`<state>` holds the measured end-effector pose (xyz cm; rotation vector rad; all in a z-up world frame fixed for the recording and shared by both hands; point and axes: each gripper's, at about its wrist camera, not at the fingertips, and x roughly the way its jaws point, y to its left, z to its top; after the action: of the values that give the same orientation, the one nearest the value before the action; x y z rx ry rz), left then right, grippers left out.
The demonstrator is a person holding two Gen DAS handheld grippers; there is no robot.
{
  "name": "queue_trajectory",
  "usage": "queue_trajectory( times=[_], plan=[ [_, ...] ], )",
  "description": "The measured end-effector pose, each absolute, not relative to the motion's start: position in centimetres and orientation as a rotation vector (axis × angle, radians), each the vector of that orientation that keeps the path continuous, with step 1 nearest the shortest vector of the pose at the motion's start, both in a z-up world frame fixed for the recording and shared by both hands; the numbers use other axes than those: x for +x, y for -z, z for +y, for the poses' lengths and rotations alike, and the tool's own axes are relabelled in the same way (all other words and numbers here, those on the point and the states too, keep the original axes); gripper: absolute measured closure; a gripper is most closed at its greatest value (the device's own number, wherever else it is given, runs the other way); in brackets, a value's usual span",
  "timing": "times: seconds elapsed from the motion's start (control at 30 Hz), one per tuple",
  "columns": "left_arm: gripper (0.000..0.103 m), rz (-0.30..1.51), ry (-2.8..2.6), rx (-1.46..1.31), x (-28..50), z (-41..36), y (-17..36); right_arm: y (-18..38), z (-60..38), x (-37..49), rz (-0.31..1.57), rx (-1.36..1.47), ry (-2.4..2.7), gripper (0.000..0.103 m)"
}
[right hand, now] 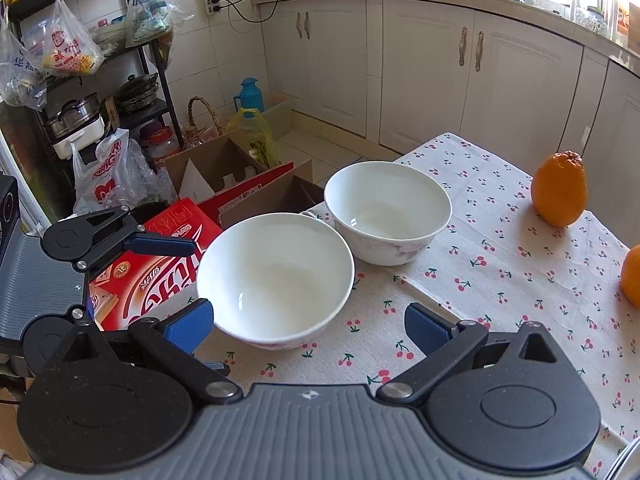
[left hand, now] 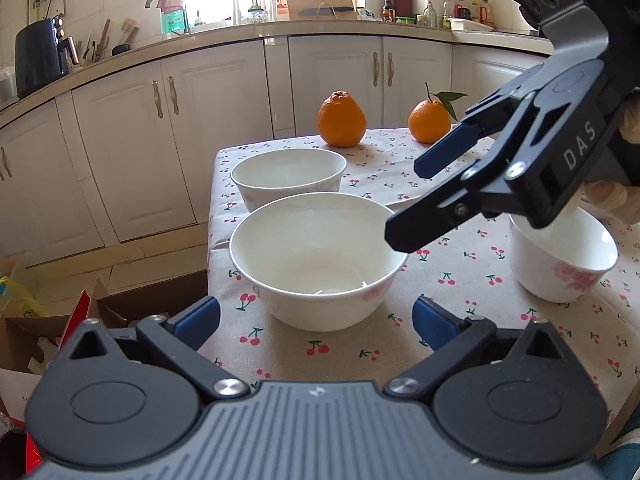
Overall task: Organize plates and bowls
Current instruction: 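Move the right tool to the next pink-floral white bowl, then close the right gripper on that bowl's rim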
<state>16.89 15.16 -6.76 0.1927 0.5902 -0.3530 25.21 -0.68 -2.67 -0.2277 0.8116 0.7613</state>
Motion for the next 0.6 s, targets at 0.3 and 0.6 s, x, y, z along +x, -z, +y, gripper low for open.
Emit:
queue_trajectory(
  times=[0.3, 0.6],
  plan=[
    [0.009, 0.601, 0.38, 0.19, 17.9, 15.1, 7.1, 3.4, 0.7, 27.4, 0.845, -0.235, -0.811, 0.006],
    [0.018, 0.613, 0.392, 0.169, 18.4, 15.5, 7.2, 4.1, 1.3, 29.0, 0.879, -0.217, -0.845, 0.021]
  ],
)
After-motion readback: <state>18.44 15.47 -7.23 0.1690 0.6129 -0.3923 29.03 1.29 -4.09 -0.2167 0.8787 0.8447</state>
